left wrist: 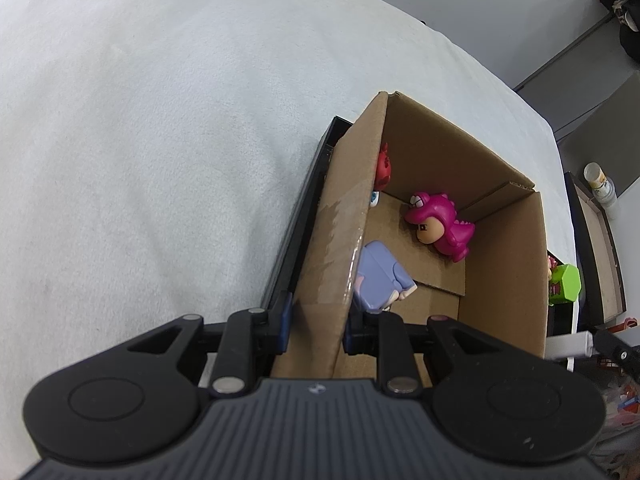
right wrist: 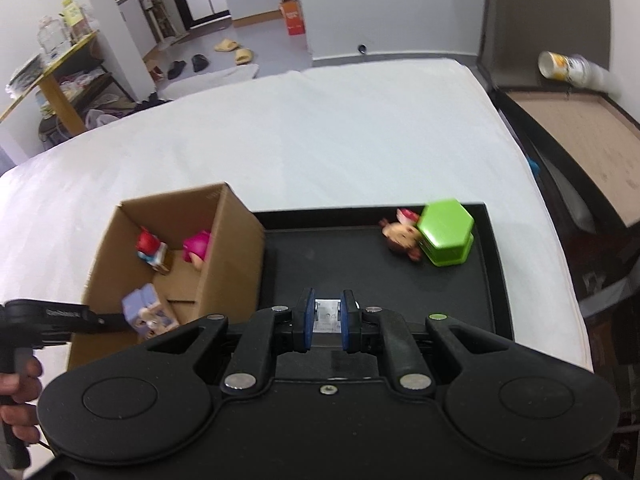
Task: Organize rigid objects
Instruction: 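Carry the white charger into the box and release it from the right gripper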
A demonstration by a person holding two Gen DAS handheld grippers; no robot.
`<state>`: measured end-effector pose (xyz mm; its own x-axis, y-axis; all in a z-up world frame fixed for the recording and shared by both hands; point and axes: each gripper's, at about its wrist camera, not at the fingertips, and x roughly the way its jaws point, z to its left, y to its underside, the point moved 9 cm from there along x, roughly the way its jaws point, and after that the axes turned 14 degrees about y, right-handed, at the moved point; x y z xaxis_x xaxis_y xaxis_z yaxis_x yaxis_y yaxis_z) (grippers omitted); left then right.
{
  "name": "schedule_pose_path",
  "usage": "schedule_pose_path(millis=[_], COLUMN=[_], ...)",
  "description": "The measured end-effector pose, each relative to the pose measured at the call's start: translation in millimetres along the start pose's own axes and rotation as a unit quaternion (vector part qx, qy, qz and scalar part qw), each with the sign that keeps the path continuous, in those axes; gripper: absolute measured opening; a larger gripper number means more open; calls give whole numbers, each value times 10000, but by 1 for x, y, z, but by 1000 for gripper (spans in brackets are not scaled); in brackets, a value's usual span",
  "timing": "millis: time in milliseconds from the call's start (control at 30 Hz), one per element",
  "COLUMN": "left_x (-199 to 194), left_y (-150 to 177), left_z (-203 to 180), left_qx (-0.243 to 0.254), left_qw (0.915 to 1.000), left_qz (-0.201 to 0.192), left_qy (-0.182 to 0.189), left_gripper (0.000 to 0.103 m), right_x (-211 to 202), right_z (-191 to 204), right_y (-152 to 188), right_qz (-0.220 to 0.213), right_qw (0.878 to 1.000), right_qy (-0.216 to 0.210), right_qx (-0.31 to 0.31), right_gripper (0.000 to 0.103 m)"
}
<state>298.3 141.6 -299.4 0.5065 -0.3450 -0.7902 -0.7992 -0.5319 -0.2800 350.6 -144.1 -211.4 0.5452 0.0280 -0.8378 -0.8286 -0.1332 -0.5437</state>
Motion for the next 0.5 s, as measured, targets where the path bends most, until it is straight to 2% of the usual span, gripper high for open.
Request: schedule_pose_path(millis=[500], left_x=[-1], left_y=[1], left_z=[2], left_qx=[3], left_qw=[10000], left_qz=[-17], left_qy=[81], left_gripper=[23], right_x=[-24], right_z=[59], right_y=[-42], right_qz=[-340], right_qw=[9985], right_qy=[-281], right_qx=[-310], right_gripper=[13])
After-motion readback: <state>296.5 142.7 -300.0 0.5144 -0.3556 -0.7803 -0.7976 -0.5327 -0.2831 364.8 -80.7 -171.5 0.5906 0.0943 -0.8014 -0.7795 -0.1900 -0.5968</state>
